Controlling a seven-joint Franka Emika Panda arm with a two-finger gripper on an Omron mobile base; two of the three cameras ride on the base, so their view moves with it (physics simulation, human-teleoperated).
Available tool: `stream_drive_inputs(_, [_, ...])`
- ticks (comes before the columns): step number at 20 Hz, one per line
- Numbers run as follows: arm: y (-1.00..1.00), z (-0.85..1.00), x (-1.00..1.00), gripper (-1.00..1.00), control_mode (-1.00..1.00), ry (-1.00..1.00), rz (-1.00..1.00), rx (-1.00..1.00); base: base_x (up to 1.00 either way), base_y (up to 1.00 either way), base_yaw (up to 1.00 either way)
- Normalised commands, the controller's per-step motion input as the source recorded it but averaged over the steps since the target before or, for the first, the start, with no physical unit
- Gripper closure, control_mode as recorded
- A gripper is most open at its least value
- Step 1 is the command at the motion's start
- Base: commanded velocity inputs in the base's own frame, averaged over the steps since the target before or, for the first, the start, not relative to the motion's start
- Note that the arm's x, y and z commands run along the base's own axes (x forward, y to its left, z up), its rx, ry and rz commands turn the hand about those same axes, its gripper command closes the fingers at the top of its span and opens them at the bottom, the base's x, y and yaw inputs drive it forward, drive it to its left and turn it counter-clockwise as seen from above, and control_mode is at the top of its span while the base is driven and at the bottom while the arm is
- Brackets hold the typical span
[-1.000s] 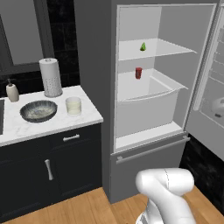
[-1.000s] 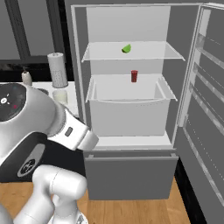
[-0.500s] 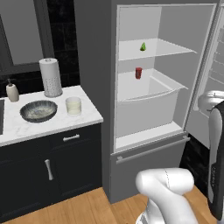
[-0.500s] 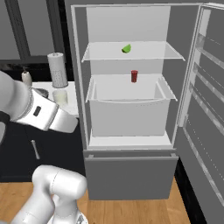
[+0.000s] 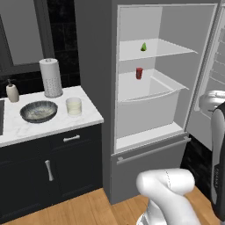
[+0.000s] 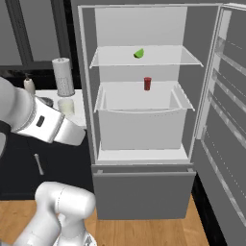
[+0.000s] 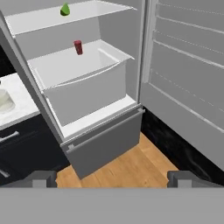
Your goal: Grab a lemon wedge from the fridge and one ice cube from the ice bowl, and put them in the glass of lemonade.
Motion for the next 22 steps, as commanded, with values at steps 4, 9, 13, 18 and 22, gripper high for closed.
stream_drive_inputs(4, [0.0,0.07,0.3,-1.0,-1.0,0.02,0.03,0.0,0.0,0.0,0.0])
stream_drive_inputs(9, [0.0,0.0,0.0,-1.0,1.0,0.0,0.0,0.0,0.61,-0.08,0.17])
stream_drive_inputs(13, [0.0,0.0,0.0,-1.0,1.0,0.0,0.0,0.0,0.59,-0.07,0.18])
stream_drive_inputs(18, [0.0,0.0,0.0,-1.0,1.0,0.0,0.0,0.0,0.34,-0.19,0.2])
stream_drive_inputs(22, [0.0,0.0,0.0,-1.0,1.0,0.0,0.0,0.0,0.29,-0.22,0.23])
